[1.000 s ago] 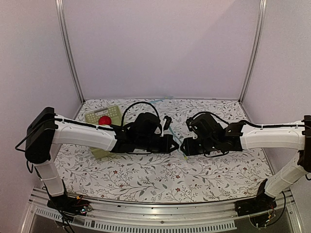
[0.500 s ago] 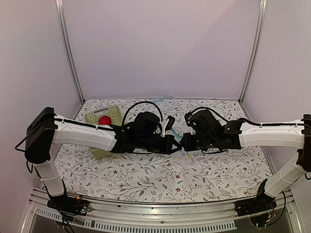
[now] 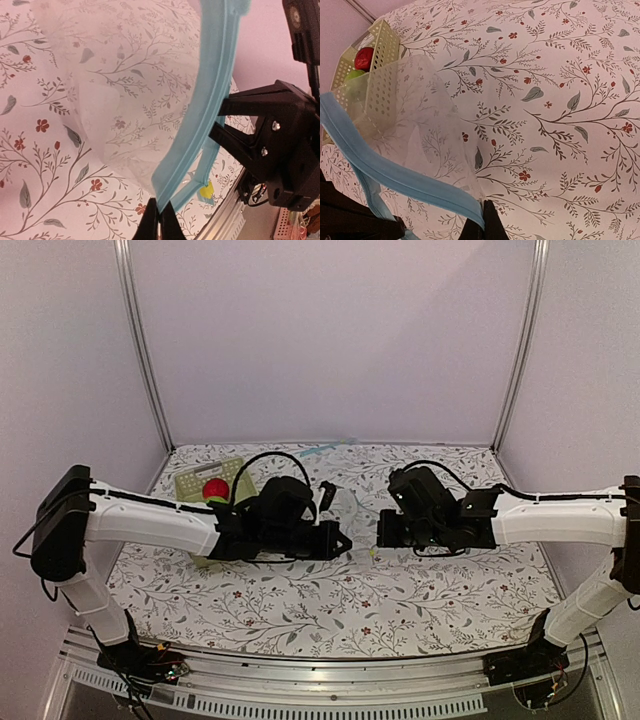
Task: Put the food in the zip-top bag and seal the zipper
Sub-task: Open the zipper food storage bag at the center of the board.
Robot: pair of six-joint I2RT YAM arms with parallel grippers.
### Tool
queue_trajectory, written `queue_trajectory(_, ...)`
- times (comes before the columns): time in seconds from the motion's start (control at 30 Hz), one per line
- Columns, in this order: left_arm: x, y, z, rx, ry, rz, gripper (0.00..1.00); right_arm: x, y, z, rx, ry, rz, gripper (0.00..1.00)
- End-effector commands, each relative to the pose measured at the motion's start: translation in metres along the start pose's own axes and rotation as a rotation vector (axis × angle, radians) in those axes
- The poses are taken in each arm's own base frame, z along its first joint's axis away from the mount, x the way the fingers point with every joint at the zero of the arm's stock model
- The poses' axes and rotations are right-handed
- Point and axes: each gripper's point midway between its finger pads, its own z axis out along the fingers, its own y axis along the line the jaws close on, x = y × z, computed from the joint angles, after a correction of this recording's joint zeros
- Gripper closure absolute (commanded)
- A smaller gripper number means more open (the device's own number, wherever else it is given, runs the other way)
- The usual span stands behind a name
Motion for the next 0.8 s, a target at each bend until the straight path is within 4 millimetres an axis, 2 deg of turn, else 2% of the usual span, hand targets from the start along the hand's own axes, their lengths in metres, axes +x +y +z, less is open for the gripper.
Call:
queue_trajectory(0.0, 0.000, 0.030, -0.009, -0.097, -0.023, -0.067, 1.00, -0.004, -0.019, -0.005, 0.058, -0.024, 0.062, 1.00)
queue_trajectory(0.17, 0.000, 0.034, -0.010, -0.105, -0.027, -0.086, 1.00, -0.006, -0.019, -0.008, 0.049, -0.028, 0.073, 1.00)
queue_trajectory(0.3, -0.003, 0.046, -0.014, -0.149, -0.070, -0.120, 1.00, -0.005, -0.024, -0.009, 0.056, -0.030, 0.095, 1.00)
queue_trajectory(0.4, -0.008, 0.042, -0.013, -0.129, -0.085, -0.120, 1.00, -0.007, -0.018, -0.011, 0.026, -0.033, 0.094, 1.00)
queue_trajectory(0.53, -0.013, 0.019, -0.004, -0.037, -0.060, -0.075, 0.94, -0.009, 0.006, -0.012, -0.082, -0.021, 0.034, 1.00)
queue_trajectory(0.67, -0.021, -0.002, 0.006, 0.027, -0.041, -0.038, 0.88, -0.012, 0.020, -0.017, -0.104, -0.028, -0.038, 1.00)
queue_trajectory(0.77, -0.032, -0.016, 0.010, 0.065, -0.050, -0.009, 0.75, -0.012, 0.022, -0.017, -0.103, -0.026, -0.045, 1.00)
